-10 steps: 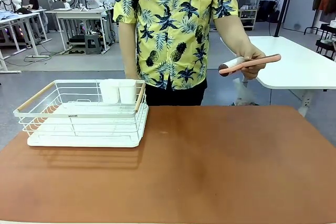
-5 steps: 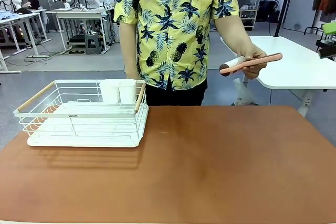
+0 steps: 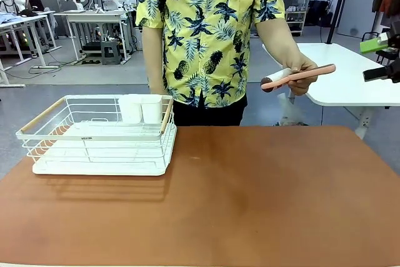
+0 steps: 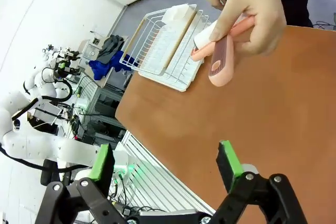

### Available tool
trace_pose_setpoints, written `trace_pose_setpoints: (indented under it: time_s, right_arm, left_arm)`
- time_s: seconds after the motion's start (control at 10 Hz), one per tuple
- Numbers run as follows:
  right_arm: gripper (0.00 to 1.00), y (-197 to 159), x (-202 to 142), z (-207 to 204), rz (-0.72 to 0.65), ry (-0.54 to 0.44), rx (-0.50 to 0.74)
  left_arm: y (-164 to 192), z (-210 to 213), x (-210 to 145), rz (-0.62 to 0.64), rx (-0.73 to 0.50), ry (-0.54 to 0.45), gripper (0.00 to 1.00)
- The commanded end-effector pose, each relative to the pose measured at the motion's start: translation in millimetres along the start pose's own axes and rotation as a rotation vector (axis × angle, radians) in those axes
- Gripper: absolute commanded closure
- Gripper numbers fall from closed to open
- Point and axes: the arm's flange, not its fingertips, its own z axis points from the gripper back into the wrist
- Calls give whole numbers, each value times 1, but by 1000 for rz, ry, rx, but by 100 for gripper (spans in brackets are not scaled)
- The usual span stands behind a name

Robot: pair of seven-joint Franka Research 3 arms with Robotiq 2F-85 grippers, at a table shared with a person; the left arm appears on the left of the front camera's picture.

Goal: Clean the table.
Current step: Pick up the Lint Roller when the human hands it over.

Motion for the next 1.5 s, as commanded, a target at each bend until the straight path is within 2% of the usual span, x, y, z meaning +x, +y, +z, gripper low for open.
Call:
trace_pose_setpoints:
  time_s: [0.0, 0.2, 0.3, 0.4, 0.7, 0.9, 1.1, 1.4]
  right_arm:
    - [0, 1, 2, 5, 23, 22, 17]
    - [0, 1, 0, 3, 4, 3, 4]
    - [0, 1, 1, -5, -47, -49, -75]
    - [0, 0, 0, -13, -158, -63, -73]
    - [0, -11, 3, -31, -331, -133, -136]
    - [0, -10, 5, -39, -534, -226, -62]
    - [0, -12, 4, -47, -605, -230, -92]
    - [0, -15, 3, -64, -694, -183, -164]
  left_arm:
    - [-1, 3, 1, -22, -24, -7, 0]
    - [-1, 3, 1, -22, -24, -7, 0]
    - [-1, 3, 1, -22, -24, -7, 0]
    - [-1, 3, 1, -22, -24, -7, 0]
    - [-1, 3, 1, -22, -24, -7, 0]
    - [-1, 3, 1, -22, -24, -7, 0]
    - [-1, 3, 1, -22, -24, -7, 0]
    - [-1, 3, 1, -22, -24, -7, 0]
